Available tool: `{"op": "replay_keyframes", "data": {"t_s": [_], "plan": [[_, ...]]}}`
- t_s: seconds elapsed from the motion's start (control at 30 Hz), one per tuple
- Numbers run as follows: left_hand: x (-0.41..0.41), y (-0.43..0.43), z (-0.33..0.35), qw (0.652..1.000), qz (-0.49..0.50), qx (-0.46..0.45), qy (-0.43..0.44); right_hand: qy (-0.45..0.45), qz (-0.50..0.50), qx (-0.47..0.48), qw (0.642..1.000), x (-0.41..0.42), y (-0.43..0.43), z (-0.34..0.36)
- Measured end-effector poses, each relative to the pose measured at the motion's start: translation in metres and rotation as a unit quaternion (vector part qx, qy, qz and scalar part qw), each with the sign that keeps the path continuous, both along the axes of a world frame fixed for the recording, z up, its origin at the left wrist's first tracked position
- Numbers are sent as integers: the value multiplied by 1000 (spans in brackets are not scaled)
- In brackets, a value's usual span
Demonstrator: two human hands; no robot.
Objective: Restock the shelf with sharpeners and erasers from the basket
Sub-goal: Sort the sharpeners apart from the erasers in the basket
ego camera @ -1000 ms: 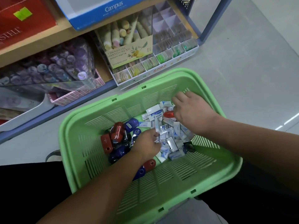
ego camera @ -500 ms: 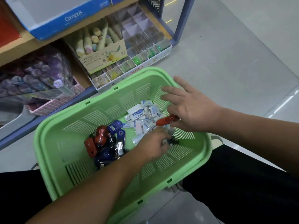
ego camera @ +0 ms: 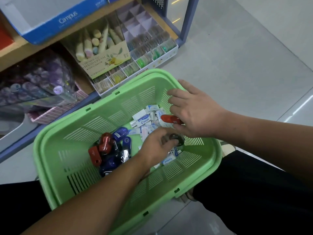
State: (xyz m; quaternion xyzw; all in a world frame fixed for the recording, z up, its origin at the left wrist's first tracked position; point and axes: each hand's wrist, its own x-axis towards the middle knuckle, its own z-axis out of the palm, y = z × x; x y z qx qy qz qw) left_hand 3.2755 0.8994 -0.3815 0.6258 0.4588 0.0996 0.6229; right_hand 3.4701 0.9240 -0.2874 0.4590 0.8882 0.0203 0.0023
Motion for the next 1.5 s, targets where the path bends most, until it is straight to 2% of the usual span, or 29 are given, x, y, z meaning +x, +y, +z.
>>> {"op": "replay_keyframes", "data": {"t_s": [0.07, 0.17, 0.23, 0.33, 0.43, 0.53, 0.7, 0.8, 0.83, 0.87, 0.9, 0.97, 1.0, 1.03, 1.1, 1.17, 1.3, 1.4, 1.5], "plan": [[-22, 10, 8, 999, 4, -43, 8, -58, 13, 10, 998, -4, 3, 3], [-51, 25, 15, 995, 8, -13, 102, -92, 18, -2, 996, -23, 0, 10], [-66, 35, 21, 986, 2, 19, 164, -100, -32, -103, 989, -46, -4, 12], [-91, 50, 30, 955, -75, 88, 274, -95, -145, -336, 926, -85, -12, 3], [-120, 63, 35, 916, -120, 125, 362, -13, -201, -451, 870, -127, -12, -19], [-139, 76, 38, 884, -165, 133, 416, 66, -261, -521, 810, -183, -20, -46], [-140, 78, 42, 817, -273, 143, 487, 111, -202, -570, 789, -246, -40, -61], [-120, 68, 40, 761, -315, 215, 525, 98, -136, -579, 798, -227, -37, -49], [-111, 65, 38, 765, -312, 232, 513, 99, -140, -567, 806, -215, -34, -47], [-101, 61, 36, 787, -298, 234, 488, 83, -148, -550, 817, -198, -30, -46], [-91, 57, 32, 825, -267, 217, 449, 46, -151, -532, 832, -179, -26, -46], [-72, 46, 26, 908, -157, 120, 370, -55, -153, -492, 855, -137, -17, -46], [-64, 38, 22, 932, -101, 61, 341, -98, -154, -472, 862, -117, -14, -46], [-55, 27, 19, 943, -58, 6, 328, -121, -159, -452, 869, -98, -12, -43], [-44, 2, 8, 941, 13, -86, 327, -96, -187, -434, 876, -73, -10, -41], [-39, -19, -4, 937, 99, -135, 307, -56, -198, -421, 884, -66, -16, -42], [-41, -35, -28, 919, 248, -219, 215, -22, -202, -377, 904, -67, -27, -52], [-40, -38, -35, 908, 297, -241, 168, 23, -247, -358, 900, -65, -21, -53], [-37, -40, -36, 903, 318, -243, 156, 14, -246, -375, 894, -66, -20, -53]]}}
